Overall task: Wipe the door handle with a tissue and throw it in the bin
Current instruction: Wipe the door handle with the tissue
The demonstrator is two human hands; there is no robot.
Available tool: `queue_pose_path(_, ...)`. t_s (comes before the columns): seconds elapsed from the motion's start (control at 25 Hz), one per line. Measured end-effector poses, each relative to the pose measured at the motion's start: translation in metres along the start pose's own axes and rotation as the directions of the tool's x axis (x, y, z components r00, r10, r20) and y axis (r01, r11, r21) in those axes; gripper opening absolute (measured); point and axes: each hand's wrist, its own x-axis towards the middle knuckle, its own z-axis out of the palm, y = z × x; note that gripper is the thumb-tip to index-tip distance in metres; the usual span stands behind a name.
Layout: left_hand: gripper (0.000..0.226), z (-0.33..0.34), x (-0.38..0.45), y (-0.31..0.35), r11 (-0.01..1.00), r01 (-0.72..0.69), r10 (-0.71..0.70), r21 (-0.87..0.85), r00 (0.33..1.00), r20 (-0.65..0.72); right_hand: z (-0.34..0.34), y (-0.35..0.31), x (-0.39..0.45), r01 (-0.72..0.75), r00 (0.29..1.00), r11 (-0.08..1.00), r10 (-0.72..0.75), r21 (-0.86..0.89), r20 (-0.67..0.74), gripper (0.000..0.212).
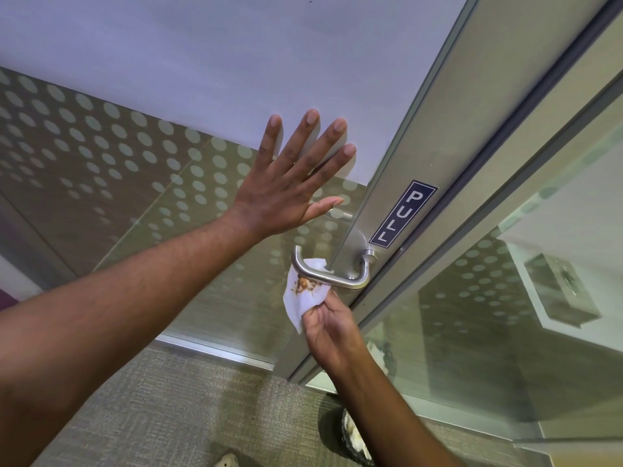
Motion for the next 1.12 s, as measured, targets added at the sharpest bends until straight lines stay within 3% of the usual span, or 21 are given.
queue_pose_path(0.2,0.093,-0.003,0.001,0.0,1.0,0.001,-0.001,-0.011,1.0,0.014,0.016,0.007,0.033,0.132,0.991,0.973,-0.133,-0.188,0.008,0.04)
queue_pose_path(0.32,0.092,-0.003,0.0,-0.001,1.0,-0.002,0.003,-0.012,1.0,0.024,0.014,0.008,0.036,0.098,0.995,0.983,-0.092,-0.156,0.048,0.024)
queue_pose_path(0.6,0.089,-0.01,-0.001,0.002,0.998,-0.006,0.011,-0.058,0.997,0.073,-0.014,0.01,0.007,0.09,0.995,0.889,-0.103,-0.449,-0.006,0.028)
queue_pose_path(0.72,0.083,-0.026,-0.007,0.012,0.991,0.094,-0.081,-0.091,0.987,0.142,-0.029,-0.007,-0.025,0.062,0.998,0.874,-0.046,-0.482,0.045,0.033)
queue_pose_path(0.84,0.068,-0.057,-0.014,0.04,0.926,0.195,-0.158,-0.323,0.978,0.137,-0.036,-0.036,-0.064,0.057,0.995,0.893,-0.015,-0.447,0.096,0.027)
queue_pose_path(0.92,0.046,-0.08,-0.019,0.078,0.779,0.196,-0.121,-0.596,0.979,0.163,-0.036,-0.058,-0.091,0.06,0.988,0.932,-0.004,-0.358,0.153,0.033)
queue_pose_path(0.96,0.038,-0.091,-0.02,0.101,0.655,0.255,-0.122,-0.711,0.965,0.233,-0.036,-0.068,-0.104,0.072,0.984,0.948,-0.017,-0.311,0.176,0.039)
queue_pose_path(1.04,0.041,-0.108,-0.018,0.148,0.26,0.526,-0.105,-0.809,0.849,0.518,-0.036,-0.088,-0.125,0.166,0.971,0.925,-0.094,-0.343,0.218,0.046)
queue_pose_path(1.12,0.054,-0.12,-0.012,0.189,-0.246,0.754,0.076,-0.61,0.642,0.763,-0.039,-0.111,-0.146,0.261,0.948,0.888,-0.163,-0.378,0.272,0.053)
